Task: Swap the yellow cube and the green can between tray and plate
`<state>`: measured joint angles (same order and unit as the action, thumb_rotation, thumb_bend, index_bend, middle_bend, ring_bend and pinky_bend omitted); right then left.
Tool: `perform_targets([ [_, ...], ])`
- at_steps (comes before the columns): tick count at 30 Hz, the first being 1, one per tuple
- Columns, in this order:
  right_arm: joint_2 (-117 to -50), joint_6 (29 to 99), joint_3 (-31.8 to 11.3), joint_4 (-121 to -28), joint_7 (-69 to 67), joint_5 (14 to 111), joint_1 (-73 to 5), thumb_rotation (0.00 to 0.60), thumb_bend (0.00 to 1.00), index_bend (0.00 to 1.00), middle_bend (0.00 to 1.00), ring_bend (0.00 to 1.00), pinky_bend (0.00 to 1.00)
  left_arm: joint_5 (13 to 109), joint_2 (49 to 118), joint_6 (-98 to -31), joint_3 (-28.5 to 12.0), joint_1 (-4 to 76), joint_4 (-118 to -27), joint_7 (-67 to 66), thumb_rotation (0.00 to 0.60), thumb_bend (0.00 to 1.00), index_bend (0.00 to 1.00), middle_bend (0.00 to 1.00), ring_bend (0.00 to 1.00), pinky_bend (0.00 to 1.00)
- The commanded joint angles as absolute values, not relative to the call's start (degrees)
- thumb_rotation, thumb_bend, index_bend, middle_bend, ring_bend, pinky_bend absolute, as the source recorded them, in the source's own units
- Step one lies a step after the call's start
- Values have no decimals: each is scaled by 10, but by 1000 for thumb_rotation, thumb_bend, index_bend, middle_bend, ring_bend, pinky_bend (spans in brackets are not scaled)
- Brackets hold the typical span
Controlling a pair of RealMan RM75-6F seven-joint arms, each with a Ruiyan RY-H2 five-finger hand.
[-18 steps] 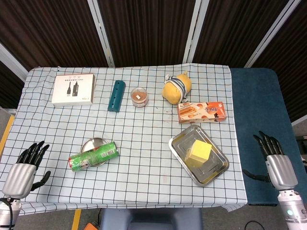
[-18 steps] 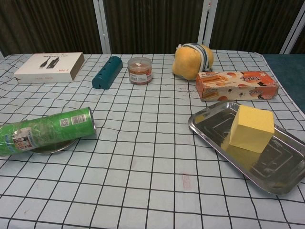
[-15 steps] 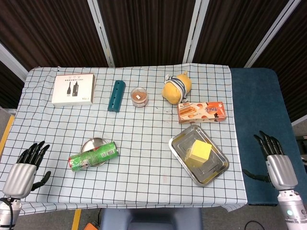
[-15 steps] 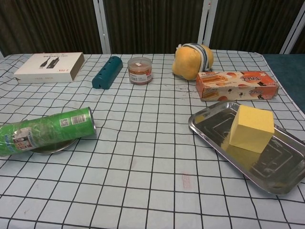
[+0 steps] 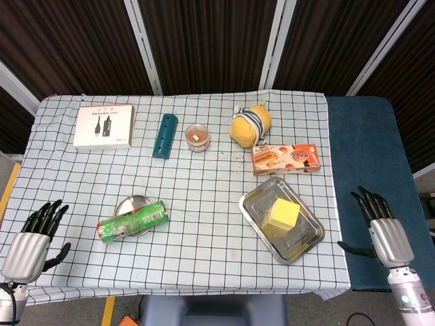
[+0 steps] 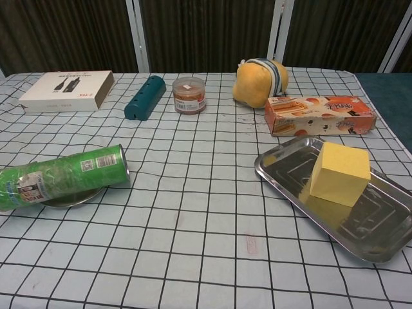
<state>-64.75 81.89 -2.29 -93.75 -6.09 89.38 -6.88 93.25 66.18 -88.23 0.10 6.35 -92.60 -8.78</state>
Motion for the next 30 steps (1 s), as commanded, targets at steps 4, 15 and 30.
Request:
perform_targets([
  [4,-663,759,-22,-932,-33,879,-99,600,24,0,0,0,0,928,658,-889,-2,59,-933,-80,600,351,0,0,0,169],
  [15,-710,620,-58,-950,88,784,-186,600,24,0,0,17,32,921,655,-877,-4,62,-929,-65,600,352,0,0,0,170],
  [30,-788,551,-85,-920,137,704,-264,600,24,106,127,140,107,907,648,-883,-13,57,-926,-41,600,351,0,0,0,170],
])
